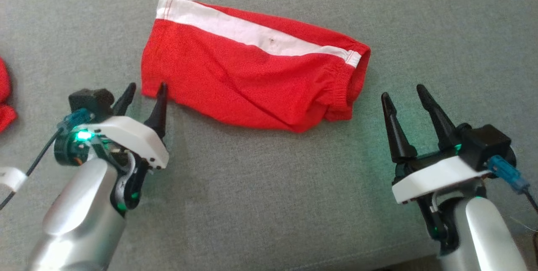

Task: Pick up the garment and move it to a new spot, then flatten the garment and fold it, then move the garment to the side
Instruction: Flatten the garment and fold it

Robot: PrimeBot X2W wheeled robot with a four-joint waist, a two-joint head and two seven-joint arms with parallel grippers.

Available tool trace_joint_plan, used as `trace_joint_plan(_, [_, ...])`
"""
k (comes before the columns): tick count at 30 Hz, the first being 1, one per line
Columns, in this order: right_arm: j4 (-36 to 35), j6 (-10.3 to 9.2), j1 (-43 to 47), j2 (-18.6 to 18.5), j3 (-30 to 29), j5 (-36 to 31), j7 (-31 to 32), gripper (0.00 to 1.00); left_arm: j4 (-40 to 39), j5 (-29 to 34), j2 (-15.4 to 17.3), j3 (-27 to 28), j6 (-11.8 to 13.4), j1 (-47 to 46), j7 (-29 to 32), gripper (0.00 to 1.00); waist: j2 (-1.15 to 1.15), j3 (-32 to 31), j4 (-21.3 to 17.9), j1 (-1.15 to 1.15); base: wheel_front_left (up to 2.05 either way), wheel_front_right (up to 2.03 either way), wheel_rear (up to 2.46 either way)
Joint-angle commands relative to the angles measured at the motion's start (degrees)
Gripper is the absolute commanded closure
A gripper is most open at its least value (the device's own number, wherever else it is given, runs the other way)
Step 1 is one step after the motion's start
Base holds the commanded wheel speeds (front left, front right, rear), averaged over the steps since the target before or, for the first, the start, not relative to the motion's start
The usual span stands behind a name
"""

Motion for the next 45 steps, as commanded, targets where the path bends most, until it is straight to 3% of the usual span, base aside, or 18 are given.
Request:
trace_joint_plan(1, [-2.9, -0.04, -0.2, 0.2, 0.8, -0.5, 0.4, 0.00, -1.3, -0.2, 1.1, 2.1, 0.4, -1.7, 0.1, 0.00, 0.00, 0.5, -0.1, 0.01, 0.00, 0.00, 0.00])
trace_joint_plan(7, [-5.4, -0.04, -0.2, 0.2, 0.9, -0.5, 1.3, 0.00, -0.4, -0.4, 1.1, 2.2, 1.0, -3.2, 0.8, 0.00, 0.00, 2.2, -0.4, 0.01, 0.00, 0.00, 0.00])
trace_joint_plan(13, [-5.7, -0.04, -0.4, 0.2, 1.5, -0.1, 1.2, 0.00, -0.7, -1.6, 0.2, 1.4, -1.8, -5.5, 1.8, 0.00, 0.00, 3.5, -1.1, 0.01, 0.00, 0.00, 0.00])
trace_joint_plan(20, [-5.1, -0.04, -1.0, 0.2, 1.8, 0.4, 0.7, 0.00, 0.4, -2.2, -0.5, 0.5, -2.1, -6.5, 3.6, 0.02, 0.00, 4.1, -1.9, 0.01, 0.00, 0.00, 0.00])
trace_joint_plan(21, [-5.0, -0.04, -1.1, 0.2, 1.8, 0.5, 0.5, 0.00, 0.6, -2.2, -0.5, 0.4, -2.1, -6.6, 3.6, 0.51, 0.00, 4.2, -2.0, 0.01, 0.00, 0.00, 0.00])
trace_joint_plan(22, [-4.9, -0.04, -1.1, 0.2, 1.8, 0.5, 0.4, 0.00, 0.8, -2.3, -0.6, 0.4, -2.1, -6.7, 3.5, 0.72, 0.00, 4.2, -2.1, 0.01, 0.00, 0.00, 0.00])
trace_joint_plan(23, [-4.8, -0.04, -1.2, 0.2, 1.7, 0.6, 0.2, 0.00, 0.9, -2.3, -0.6, 0.5, -2.2, -6.8, 3.2, 1.00, 0.00, 4.2, -2.1, 0.01, 0.00, 0.00, 0.00])
trace_joint_plan(34, [-2.9, -0.04, -0.4, 0.2, -0.2, 0.6, -0.8, 0.00, -4.3, -3.8, -2.3, 2.4, -2.1, -0.6, -5.5, 1.00, 0.00, 0.8, 1.0, 0.01, 0.00, 0.00, 0.00])
trace_joint_plan(45, [-2.0, -0.04, 1.3, 0.2, -2.4, 0.0, 0.0, 0.00, -13.4, -6.9, -5.2, 3.7, 2.0, 14.6, -11.7, 1.00, 0.00, -3.5, 5.5, 0.01, 0.00, 0.00, 0.00])
